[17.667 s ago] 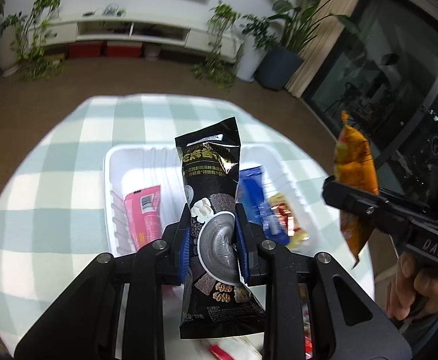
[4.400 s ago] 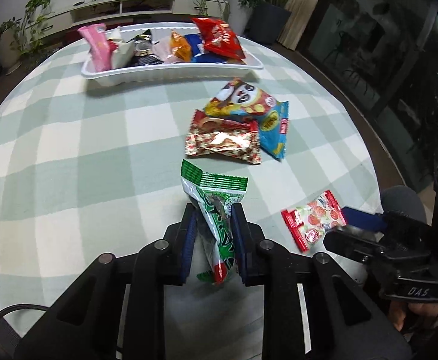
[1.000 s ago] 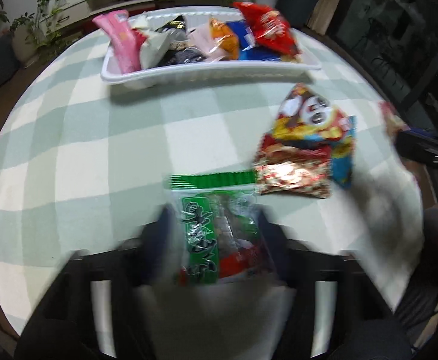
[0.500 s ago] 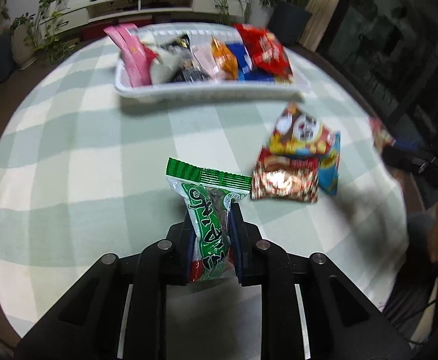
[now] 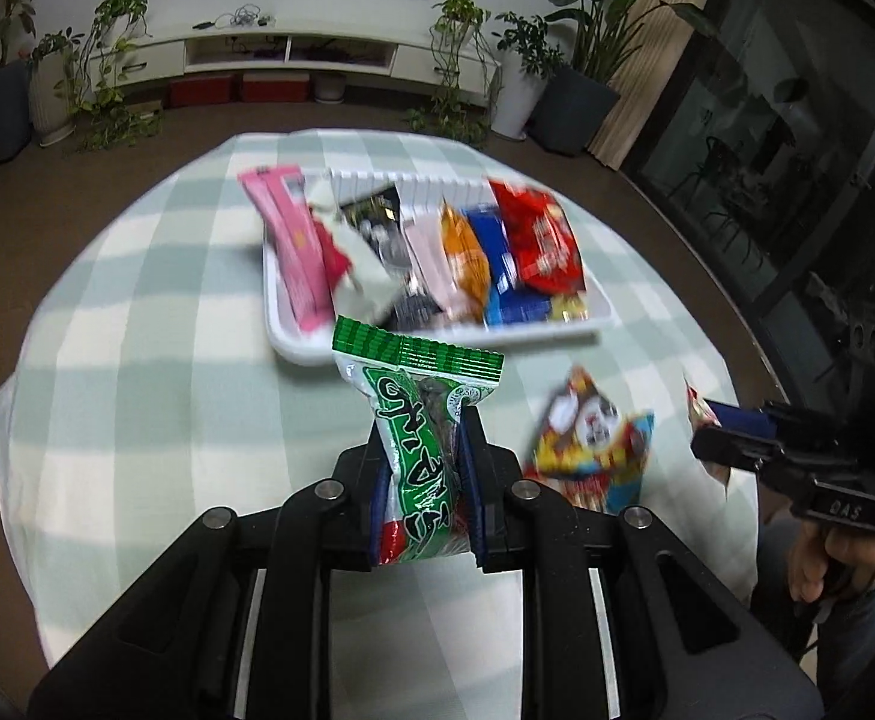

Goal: Organize snacks
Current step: 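Lift the green packet and red-white candy and carry both over the tray, then open both tools to drop the green packet and red-white candy into the tray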

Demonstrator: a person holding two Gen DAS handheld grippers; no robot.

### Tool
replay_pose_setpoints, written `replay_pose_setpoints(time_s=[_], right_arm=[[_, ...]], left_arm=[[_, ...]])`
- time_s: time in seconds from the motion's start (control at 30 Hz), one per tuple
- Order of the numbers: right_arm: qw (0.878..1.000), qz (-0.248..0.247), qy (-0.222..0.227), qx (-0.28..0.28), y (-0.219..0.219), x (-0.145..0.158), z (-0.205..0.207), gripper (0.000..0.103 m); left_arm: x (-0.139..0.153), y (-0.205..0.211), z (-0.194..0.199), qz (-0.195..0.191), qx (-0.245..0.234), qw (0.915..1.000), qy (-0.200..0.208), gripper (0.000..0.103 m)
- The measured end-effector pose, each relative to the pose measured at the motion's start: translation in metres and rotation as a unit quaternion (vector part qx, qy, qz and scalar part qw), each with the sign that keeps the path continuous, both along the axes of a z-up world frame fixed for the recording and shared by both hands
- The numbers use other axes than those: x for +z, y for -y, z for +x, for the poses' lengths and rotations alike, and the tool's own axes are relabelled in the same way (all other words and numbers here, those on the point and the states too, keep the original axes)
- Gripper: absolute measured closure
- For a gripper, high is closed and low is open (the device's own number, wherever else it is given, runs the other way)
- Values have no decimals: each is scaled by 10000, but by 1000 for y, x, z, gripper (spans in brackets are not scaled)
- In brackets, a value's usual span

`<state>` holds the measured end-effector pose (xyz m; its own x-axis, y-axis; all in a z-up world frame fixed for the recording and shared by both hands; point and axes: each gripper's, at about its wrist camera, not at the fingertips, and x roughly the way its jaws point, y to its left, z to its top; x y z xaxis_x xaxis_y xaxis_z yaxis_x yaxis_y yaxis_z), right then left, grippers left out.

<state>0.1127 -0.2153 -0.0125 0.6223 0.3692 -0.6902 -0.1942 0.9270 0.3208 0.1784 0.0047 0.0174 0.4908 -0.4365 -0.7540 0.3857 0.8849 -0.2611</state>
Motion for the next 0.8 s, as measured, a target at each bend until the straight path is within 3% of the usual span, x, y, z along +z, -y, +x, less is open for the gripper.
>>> replay_pose_setpoints(time_s=[0.23,0.4,0.63,0.8], right_arm=[[9994,-62,286,-185,1,37,52,68],[9992,-26,205,-332,-2,48,109,68],[9976,-472,-258,-440,-11,13,177,68],[9956,-688,-419,-486,-16,-11,197,68]], left_arm=[[28,11,64,7,46,9997,226,85],[22,37,113,92,-58,9999,109,85],[-20,64,155,407,-51,9991,-115,83],[-50,68,169,472,-6,9986,-252,80]])
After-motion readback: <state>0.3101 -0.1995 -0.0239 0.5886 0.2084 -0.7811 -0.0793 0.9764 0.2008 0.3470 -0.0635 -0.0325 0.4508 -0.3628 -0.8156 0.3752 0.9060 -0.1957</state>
